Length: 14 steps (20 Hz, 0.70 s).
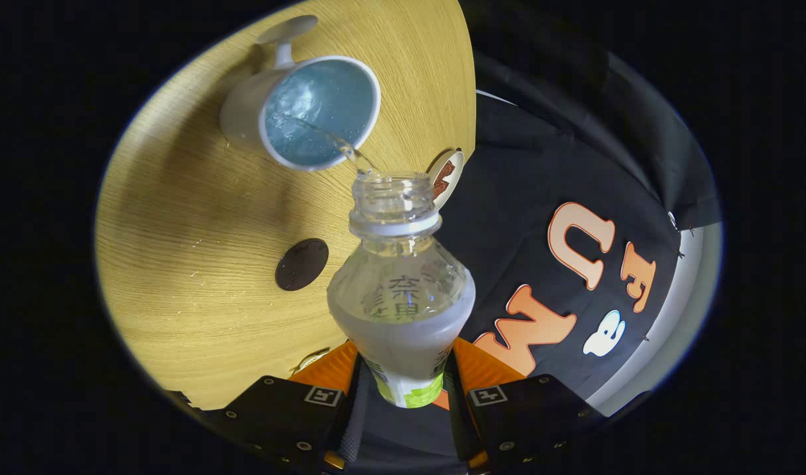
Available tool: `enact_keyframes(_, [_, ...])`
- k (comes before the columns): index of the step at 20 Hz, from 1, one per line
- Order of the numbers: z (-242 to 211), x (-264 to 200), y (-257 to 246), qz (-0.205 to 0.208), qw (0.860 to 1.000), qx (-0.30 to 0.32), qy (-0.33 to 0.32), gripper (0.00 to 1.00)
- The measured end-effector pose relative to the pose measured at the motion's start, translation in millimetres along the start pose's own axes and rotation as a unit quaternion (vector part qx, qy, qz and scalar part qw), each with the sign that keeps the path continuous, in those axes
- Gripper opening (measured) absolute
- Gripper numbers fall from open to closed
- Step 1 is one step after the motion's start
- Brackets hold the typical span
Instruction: Take the bottle from table, then pour the juice into the cup, finally place the bottle on the coaster
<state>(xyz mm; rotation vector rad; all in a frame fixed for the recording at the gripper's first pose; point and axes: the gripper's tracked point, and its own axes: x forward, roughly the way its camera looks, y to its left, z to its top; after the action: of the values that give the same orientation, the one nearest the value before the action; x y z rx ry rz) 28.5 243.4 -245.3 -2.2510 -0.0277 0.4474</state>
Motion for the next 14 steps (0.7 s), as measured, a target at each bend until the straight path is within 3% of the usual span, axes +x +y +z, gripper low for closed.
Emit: enact_keyframes(14, [8, -1, -15, -0.013, 0.998, -0.061, -0.014, 0.55])
